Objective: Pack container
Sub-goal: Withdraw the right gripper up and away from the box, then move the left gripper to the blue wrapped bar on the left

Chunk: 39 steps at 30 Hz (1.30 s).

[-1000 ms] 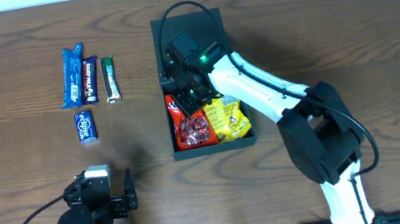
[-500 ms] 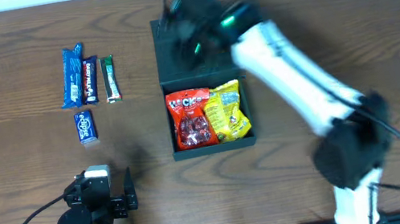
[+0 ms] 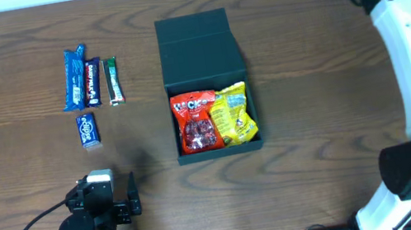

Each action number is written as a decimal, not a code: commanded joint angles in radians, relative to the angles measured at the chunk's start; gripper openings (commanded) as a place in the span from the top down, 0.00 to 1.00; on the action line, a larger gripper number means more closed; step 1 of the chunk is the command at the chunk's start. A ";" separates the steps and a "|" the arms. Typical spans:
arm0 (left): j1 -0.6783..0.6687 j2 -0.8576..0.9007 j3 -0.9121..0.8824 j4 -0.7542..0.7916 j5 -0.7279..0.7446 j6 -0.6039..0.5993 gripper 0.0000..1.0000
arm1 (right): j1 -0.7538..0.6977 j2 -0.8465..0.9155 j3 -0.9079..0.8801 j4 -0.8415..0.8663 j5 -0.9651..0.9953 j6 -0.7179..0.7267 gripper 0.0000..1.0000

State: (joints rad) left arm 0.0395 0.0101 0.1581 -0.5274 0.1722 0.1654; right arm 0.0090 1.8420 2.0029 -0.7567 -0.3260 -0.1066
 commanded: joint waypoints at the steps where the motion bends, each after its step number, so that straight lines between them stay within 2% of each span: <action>1: 0.006 -0.006 -0.013 0.002 -0.004 0.015 0.05 | -0.073 0.004 -0.005 0.007 -0.170 -0.086 0.01; 5: 0.006 -0.006 -0.013 0.005 0.001 0.013 0.05 | -0.126 0.024 -0.005 0.006 -0.274 -0.109 0.01; 7: 0.006 -0.006 -0.013 0.014 0.068 -0.013 0.05 | -0.135 0.039 -0.005 -0.003 -0.333 -0.132 0.01; 12: 0.006 -0.006 -0.013 0.105 0.484 -0.230 0.05 | -0.125 0.082 -0.005 -0.048 -0.393 -0.174 0.01; 15: 0.006 -0.006 -0.013 0.186 0.573 -0.317 0.05 | -0.111 0.100 -0.005 -0.075 -0.428 -0.206 0.01; 18: 0.006 -0.006 -0.013 0.358 0.584 -0.421 0.05 | -0.080 0.127 -0.005 -0.097 -0.460 -0.216 0.01; 19: 0.006 -0.006 -0.013 0.443 0.560 -0.422 0.05 | -0.067 0.139 -0.005 -0.099 -0.460 -0.216 0.01; 21: 0.007 -0.005 -0.010 0.508 0.482 -0.438 0.05 | -0.049 0.154 -0.005 -0.099 -0.460 -0.216 0.01; 25: 0.008 0.020 0.016 0.478 0.374 -0.433 0.05 | -0.021 0.162 -0.005 -0.092 -0.459 -0.216 0.01; 29: 0.028 0.118 0.090 0.427 0.311 -0.374 0.05 | -0.009 0.162 -0.004 -0.073 -0.460 -0.203 0.01; 34: 0.095 0.329 0.273 0.377 0.271 -0.235 0.05 | 0.002 0.162 -0.004 -0.074 -0.460 -0.196 0.01; 39: 0.188 0.636 0.513 0.187 0.266 -0.050 0.05 | 0.006 0.162 -0.004 -0.085 -0.460 -0.193 0.01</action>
State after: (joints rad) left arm 0.1913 0.5243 0.5804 -0.3012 0.4610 -0.0277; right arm 0.0048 2.0018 2.0010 -0.8375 -0.7689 -0.3000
